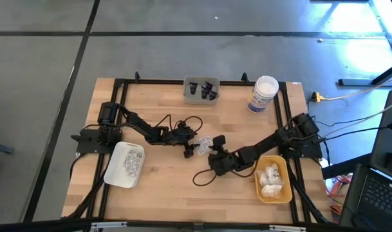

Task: Pick & Place Travel size toiletries
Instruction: Put the bandage into the white bin

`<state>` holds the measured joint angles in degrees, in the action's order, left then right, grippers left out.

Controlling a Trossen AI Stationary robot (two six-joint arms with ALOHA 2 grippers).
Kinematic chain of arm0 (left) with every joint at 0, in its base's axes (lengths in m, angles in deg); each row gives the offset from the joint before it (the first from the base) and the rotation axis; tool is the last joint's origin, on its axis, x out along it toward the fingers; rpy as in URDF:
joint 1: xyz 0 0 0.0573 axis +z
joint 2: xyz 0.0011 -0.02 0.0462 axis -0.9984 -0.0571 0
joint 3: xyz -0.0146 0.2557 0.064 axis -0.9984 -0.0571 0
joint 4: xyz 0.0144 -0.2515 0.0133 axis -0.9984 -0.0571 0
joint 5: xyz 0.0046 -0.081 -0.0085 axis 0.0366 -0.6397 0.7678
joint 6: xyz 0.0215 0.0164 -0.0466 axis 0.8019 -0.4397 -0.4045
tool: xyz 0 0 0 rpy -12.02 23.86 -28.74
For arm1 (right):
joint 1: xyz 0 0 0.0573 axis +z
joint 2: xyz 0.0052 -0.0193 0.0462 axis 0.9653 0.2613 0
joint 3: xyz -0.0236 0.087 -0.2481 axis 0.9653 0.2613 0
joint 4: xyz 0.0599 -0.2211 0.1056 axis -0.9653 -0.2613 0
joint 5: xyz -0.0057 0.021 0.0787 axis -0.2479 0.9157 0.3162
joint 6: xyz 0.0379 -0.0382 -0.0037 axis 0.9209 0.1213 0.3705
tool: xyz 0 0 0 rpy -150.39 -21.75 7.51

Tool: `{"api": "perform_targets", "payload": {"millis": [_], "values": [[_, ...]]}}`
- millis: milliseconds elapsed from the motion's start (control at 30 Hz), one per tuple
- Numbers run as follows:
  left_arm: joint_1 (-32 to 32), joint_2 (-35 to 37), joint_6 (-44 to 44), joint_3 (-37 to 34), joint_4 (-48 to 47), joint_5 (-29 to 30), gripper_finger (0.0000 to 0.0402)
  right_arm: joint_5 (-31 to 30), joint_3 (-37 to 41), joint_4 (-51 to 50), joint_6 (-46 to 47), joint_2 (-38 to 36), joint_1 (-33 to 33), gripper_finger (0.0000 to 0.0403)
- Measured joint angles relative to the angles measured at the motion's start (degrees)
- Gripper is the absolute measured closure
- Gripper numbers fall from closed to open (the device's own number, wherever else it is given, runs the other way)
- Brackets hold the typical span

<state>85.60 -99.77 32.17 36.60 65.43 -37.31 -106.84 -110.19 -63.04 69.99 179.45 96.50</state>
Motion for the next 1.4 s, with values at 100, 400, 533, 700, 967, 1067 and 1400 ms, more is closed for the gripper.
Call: {"api": "perform_targets", "payload": {"millis": [100,400,533,700,967,1067,1400], "values": [[0.0,0.0,0.0,0.0,0.0,0.0,0.0121,-1.3,0.0,-0.1,0.0,0.2,0.0,0.0213],[0.0,0.0,0.0,0.0,-0.1,-0.1,0.0121,0.3,0.0,-1.0,-0.7,0.2,-0.3,0.0252],[0.0,0.0,0.0,0.0,-0.1,-0.1,0.0121,1.0,0.0,-1.2,-0.7,0.2,-0.2,0.0256],[0.0,0.0,-0.1,0.0,-0.1,-0.2,0.0121,2.5,0.0,-1.1,-0.8,0.2,-0.4,0.0246],[0.0,0.0,-0.1,0.0,-0.1,-0.2,0.0121,3.0,-1.8,-3.6,-3.4,0.5,0.9,0.0236],[-0.1,0.0,-0.3,0.0,-0.1,-0.3,0.0121,3.7,-1.9,-5.1,-3.5,0.5,0.2,0.0244],[-0.5,0.0,-1.6,0.0,0.0,-0.3,0.0121,1.0,-1.9,-6.3,-4.9,0.4,-2.1,0.0262]]}}
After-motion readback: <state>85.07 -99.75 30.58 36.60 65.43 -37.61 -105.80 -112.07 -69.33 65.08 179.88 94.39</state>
